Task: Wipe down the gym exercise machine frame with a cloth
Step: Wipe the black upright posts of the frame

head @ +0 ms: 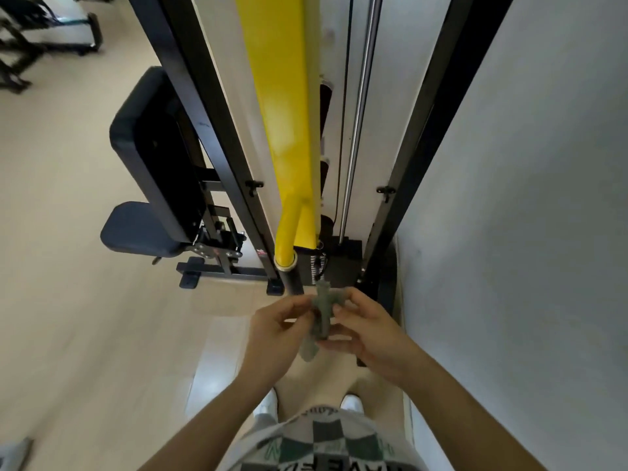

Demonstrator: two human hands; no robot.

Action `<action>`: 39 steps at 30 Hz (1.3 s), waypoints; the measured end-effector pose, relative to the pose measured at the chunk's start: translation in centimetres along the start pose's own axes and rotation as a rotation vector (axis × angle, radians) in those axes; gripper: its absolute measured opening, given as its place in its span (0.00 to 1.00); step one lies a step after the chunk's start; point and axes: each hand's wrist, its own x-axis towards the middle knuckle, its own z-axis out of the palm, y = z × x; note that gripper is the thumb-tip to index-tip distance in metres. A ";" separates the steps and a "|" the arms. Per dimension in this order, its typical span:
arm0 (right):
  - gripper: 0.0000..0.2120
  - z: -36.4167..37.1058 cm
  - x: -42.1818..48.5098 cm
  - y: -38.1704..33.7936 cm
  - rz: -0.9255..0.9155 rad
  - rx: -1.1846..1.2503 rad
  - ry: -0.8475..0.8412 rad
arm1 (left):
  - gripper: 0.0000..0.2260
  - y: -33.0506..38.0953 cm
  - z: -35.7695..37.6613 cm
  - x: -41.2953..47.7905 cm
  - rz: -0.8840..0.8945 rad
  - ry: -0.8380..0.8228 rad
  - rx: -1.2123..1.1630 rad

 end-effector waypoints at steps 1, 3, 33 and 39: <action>0.11 -0.5 0.4 -0.4 -0.015 0.025 0.031 | 0.18 0.3 0.0 -0.1 -0.011 0.043 -0.010; 0.11 -1.6 1.5 -1.9 -0.056 0.072 0.084 | 0.14 1.1 -0.4 0.1 -0.039 0.219 -0.027; 0.20 -1.3 10.3 -12.7 -0.593 -0.473 -0.023 | 0.15 5.9 -0.1 4.9 0.246 0.481 0.137; 0.25 -1.4 10.5 -14.8 -0.628 -0.693 -0.120 | 0.15 5.7 0.0 4.7 0.220 0.474 0.121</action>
